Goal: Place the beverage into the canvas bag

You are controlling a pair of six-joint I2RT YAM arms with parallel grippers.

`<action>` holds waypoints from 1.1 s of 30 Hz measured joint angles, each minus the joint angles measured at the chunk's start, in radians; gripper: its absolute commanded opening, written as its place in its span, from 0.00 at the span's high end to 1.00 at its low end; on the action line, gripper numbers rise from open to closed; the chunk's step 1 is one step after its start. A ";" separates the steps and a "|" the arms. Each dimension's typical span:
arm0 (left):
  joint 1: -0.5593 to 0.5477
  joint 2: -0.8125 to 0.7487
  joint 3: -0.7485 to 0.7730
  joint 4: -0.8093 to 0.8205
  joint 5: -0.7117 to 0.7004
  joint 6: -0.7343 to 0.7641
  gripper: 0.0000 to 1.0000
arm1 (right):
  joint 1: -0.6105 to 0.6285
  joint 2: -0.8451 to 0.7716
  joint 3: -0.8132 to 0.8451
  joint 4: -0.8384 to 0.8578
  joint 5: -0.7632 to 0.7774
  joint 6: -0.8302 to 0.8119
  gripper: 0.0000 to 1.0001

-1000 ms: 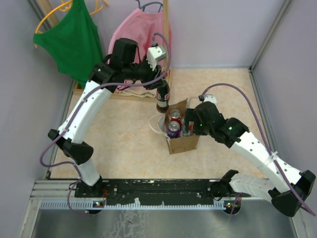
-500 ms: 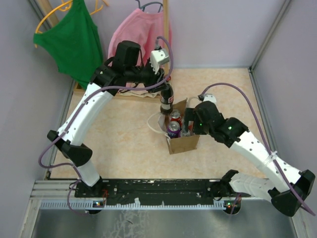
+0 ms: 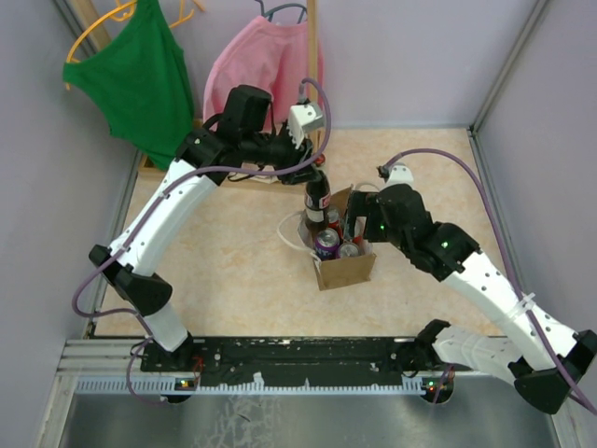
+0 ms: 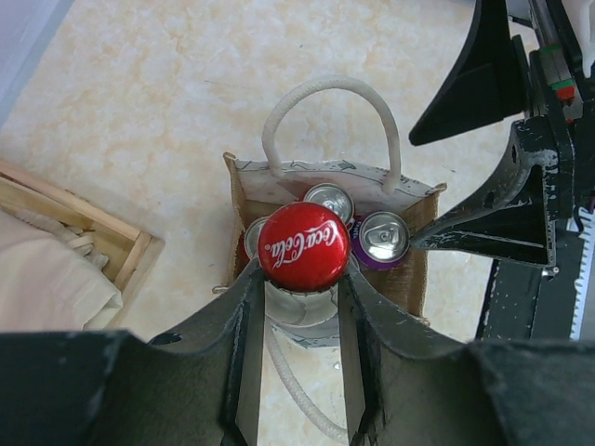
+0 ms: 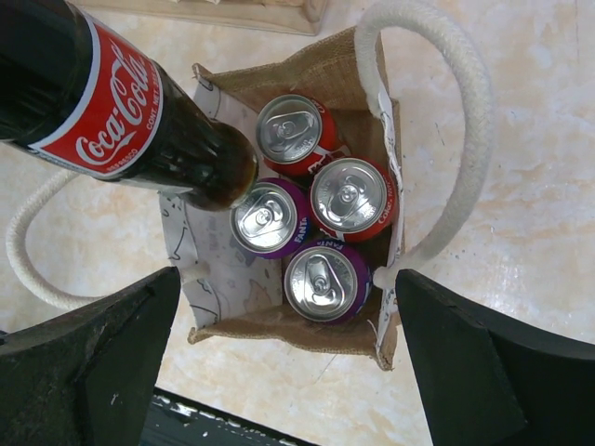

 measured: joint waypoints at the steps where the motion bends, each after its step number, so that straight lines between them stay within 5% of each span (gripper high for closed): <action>1: -0.002 -0.003 -0.005 0.001 0.001 -0.003 1.00 | 0.000 -0.001 0.000 0.001 0.000 0.000 0.01; 33: -0.084 -0.093 -0.159 0.030 0.079 -0.051 1.00 | -0.002 -0.023 -0.041 -0.010 -0.002 0.037 0.01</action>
